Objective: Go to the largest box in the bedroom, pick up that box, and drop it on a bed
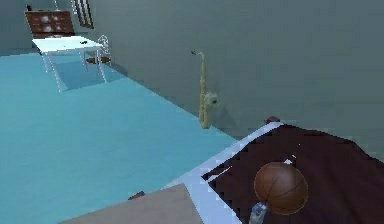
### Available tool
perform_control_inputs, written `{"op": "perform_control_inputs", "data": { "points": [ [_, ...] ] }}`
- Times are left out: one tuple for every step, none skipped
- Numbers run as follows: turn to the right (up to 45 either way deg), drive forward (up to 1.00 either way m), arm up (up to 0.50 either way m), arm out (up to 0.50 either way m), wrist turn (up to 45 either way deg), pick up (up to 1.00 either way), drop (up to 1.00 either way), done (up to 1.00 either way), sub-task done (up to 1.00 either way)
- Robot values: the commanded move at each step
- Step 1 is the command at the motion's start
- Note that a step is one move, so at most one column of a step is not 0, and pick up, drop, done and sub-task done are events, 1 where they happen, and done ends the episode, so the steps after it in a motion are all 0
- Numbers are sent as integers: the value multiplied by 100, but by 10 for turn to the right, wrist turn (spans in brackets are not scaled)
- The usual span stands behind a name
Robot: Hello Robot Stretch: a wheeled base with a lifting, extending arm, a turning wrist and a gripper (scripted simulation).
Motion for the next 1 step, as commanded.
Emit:
{"op": "perform_control_inputs", "data": {
  "points": [
    [0,0,0,48,0,0,0,0,0]
  ]
}}
